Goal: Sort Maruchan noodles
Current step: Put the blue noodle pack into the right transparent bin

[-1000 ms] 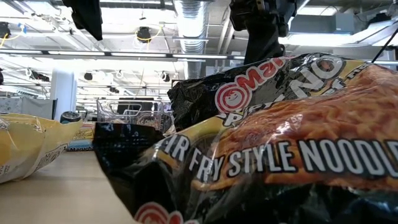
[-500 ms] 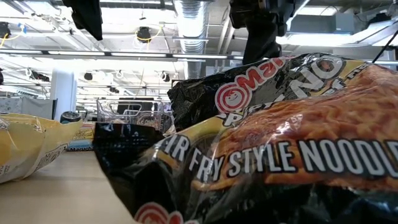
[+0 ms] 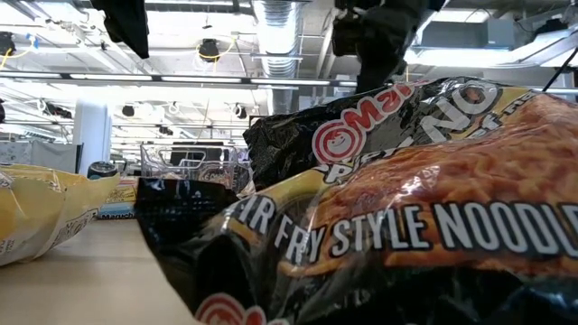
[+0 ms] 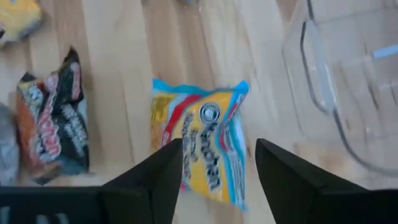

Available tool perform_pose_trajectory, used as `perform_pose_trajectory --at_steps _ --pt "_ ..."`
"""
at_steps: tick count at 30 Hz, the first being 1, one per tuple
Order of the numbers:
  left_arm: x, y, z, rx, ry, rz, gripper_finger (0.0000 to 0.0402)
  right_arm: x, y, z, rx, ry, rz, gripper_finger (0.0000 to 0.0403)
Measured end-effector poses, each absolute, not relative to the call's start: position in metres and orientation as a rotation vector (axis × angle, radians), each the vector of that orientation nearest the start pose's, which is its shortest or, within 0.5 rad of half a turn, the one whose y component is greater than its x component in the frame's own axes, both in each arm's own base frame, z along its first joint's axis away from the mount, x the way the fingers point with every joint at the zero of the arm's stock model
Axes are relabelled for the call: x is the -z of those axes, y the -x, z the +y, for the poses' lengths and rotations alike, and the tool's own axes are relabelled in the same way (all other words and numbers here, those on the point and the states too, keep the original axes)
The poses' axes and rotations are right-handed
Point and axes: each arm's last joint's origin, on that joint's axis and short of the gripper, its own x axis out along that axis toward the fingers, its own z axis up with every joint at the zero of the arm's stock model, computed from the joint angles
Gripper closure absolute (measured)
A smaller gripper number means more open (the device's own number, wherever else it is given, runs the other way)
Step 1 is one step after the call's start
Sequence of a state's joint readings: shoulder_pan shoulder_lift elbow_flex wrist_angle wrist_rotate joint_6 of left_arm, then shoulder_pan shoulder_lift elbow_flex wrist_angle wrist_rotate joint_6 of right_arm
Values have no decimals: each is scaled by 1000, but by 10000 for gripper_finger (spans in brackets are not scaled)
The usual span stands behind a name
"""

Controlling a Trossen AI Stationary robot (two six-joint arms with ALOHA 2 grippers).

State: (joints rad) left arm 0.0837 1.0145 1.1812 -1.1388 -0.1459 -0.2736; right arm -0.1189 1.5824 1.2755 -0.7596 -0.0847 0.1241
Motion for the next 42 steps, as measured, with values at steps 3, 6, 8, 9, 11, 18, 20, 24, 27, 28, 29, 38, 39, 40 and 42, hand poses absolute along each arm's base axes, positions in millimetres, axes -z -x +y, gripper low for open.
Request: perform_pose_trajectory --at_steps 3,6,8,9,11,18,20,24,27,28,29,38,39,40,42 --pt "-348 -166 18 -341 217 938 340 -259 -319 -41 109 -225 1103 179" --pt "-348 -166 18 -343 220 938 340 -250 -327 -43 81 -227 1109 189" --pt "-348 -166 18 -341 217 938 340 -241 -326 -43 73 -241 1170 195" --pt "-348 -166 18 -341 216 938 340 -238 -329 -43 69 -241 1172 197" --pt "-348 -166 18 -341 217 938 340 -231 -332 -40 67 -236 1192 199" --pt "-348 -166 18 -342 220 937 340 -209 -339 -32 59 -228 1290 198" --pt "-348 -166 18 -343 220 937 340 -208 -337 -30 55 -229 1302 198" --pt "-348 -166 18 -330 195 941 340 -210 -341 -25 36 -214 1266 198" --pt "-348 -166 18 -319 175 944 340 -211 -343 -20 -11 -168 1248 198" --pt "-348 -166 18 -318 173 945 340 -211 -343 -17 -33 -152 1251 198" --pt "-348 -166 18 -318 173 944 340 -211 -343 -15 -50 -131 1251 198" --pt "-348 -166 18 -322 184 934 340 -213 -350 -3 -49 -62 1185 198" --pt "-348 -166 18 -327 193 933 340 -208 -352 -3 -44 -68 1193 198" --pt "-348 -166 18 -328 198 932 340 -203 -355 -4 -38 -75 1197 198" --pt "-348 -166 18 -328 199 932 340 -194 -354 -4 -27 -86 1246 198"
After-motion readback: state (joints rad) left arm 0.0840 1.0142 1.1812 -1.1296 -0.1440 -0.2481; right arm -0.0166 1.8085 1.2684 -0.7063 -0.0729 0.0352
